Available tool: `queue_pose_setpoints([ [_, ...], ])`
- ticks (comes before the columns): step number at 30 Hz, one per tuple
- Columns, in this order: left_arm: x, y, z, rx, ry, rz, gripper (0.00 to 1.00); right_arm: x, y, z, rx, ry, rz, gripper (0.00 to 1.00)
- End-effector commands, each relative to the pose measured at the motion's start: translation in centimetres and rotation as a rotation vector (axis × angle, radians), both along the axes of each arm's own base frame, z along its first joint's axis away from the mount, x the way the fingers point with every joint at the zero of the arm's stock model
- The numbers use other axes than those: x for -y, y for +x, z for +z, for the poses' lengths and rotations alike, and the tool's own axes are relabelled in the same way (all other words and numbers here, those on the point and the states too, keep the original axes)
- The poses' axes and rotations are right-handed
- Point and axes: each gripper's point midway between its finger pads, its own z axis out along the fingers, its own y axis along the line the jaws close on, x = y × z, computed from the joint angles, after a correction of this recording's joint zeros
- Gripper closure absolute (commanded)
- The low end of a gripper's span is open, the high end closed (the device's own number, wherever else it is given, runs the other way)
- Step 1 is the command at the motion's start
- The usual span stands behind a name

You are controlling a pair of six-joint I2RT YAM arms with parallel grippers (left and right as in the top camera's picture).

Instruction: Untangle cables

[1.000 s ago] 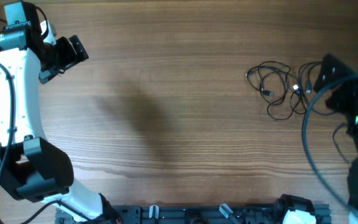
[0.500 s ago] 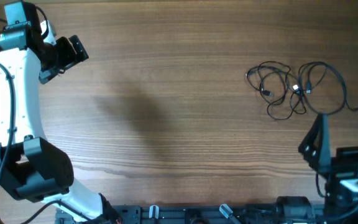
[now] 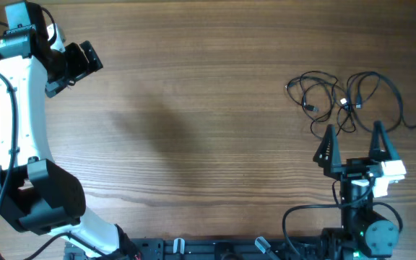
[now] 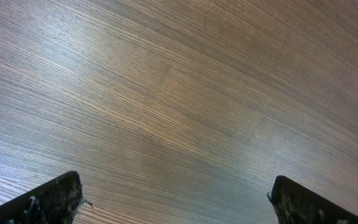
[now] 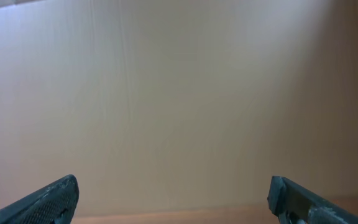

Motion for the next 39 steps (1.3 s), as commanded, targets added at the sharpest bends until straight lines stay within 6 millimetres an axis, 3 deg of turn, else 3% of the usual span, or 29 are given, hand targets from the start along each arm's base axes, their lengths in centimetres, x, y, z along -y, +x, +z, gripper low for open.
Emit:
queue_pose_setpoints([
  [1, -0.1, 0.1, 0.2, 0.008, -0.009, 0.01, 0.0, -0.1, 0.2, -1.5, -0.015, 0.029, 0.019, 0.0],
  [6, -0.1, 0.1, 0.2, 0.008, -0.009, 0.01, 0.0, -0.2, 1.3, -4.7, -0.154, 0.031, 0.017, 0.0],
  [11, -0.1, 0.1, 0.2, 0.008, -0.009, 0.01, 0.0, -0.2, 2.1, -10.2, -0.381, 0.032, 0.014, 0.0],
  [12, -0.1, 0.1, 0.2, 0.008, -0.008, 0.01, 0.0, -0.2, 2.1, -10.6, -0.396, 0.032, 0.014, 0.0],
  [39, -0.1, 0.1, 0.2, 0.008, -0.008, 0.01, 0.0, -0.1, 2.1, -10.7, -0.399, 0.032, 0.013, 0.0],
])
